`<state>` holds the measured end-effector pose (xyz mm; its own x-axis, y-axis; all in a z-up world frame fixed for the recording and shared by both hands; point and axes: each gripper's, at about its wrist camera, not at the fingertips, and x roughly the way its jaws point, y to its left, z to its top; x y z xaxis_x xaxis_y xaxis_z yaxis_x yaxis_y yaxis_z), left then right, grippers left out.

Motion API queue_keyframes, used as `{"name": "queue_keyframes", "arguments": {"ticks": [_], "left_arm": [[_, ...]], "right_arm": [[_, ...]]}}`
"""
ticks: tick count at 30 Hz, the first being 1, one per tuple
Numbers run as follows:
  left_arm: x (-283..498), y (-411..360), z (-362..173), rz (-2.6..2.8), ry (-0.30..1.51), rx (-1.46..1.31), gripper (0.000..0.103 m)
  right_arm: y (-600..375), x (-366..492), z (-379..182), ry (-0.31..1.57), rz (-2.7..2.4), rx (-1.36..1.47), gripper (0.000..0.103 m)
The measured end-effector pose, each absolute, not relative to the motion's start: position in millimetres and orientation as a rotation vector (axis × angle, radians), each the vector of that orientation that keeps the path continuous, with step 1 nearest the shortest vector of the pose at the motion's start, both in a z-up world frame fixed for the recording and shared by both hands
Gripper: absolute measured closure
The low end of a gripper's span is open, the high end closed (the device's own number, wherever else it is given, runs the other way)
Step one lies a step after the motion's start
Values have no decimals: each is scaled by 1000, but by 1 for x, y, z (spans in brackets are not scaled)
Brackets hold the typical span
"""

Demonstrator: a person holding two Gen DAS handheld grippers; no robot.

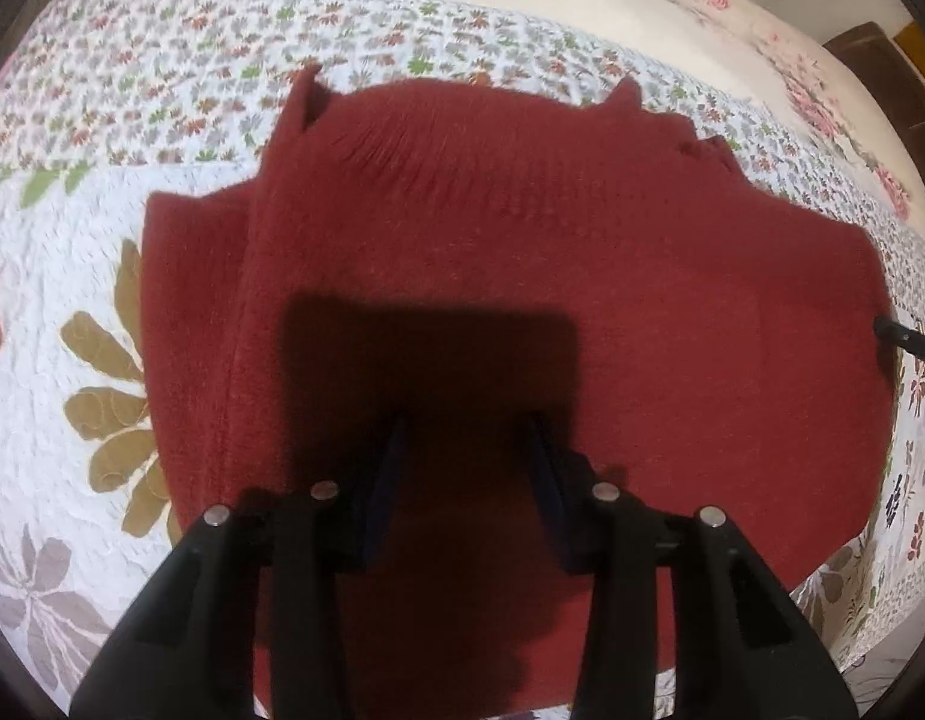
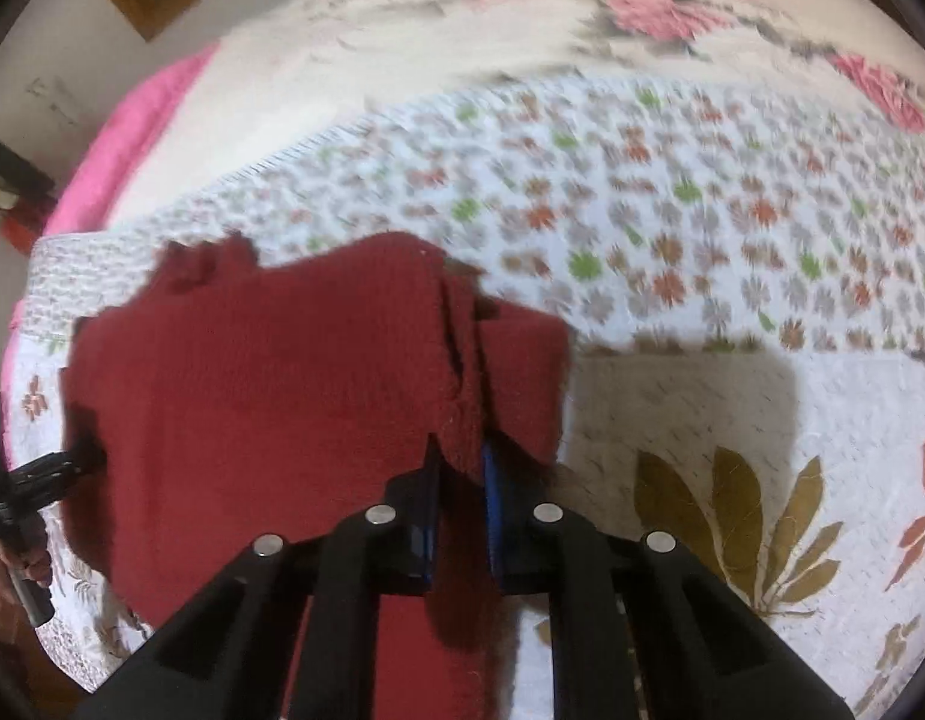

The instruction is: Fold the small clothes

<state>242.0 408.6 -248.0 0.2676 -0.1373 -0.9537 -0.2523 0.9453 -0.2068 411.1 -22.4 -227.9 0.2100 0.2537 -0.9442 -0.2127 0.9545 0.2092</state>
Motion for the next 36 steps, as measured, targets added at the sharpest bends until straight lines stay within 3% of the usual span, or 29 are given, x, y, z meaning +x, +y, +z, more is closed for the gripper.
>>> {"name": "queue_keyframes", "arguments": {"ticks": [5,10,15,17,26,27,29,33,36], "left_arm": [[243,407,-248,81,1313,-338,63],[234,402,-227,94,1288,-310,59],[218,395,-206,91,1241,-289,52],[214,393,-203,86,1232,-277,48],[217,395,-231,122,1291,-290,46],[217,396,-234,123,1295,-292,46],[218,396,-239,118,1295,-290,46],[221,398,-240,109,1299,-302,46],[223,398,-241,97,1300,-306,46]], "right_arm": [[-23,411,-229,1313,333,92,83],[-43,383,-200,1270,351,95,61],[-60,355,-203,1337,408,154,58],[-61,347,-211,1366,410,131,58],[-63,341,-249,1438,416,176,58],[-63,342,-252,1445,418,186,61],[-65,342,-258,1461,441,237,77],[-60,340,-248,1443,460,242,86],[-54,335,-229,1395,470,178,87]]}}
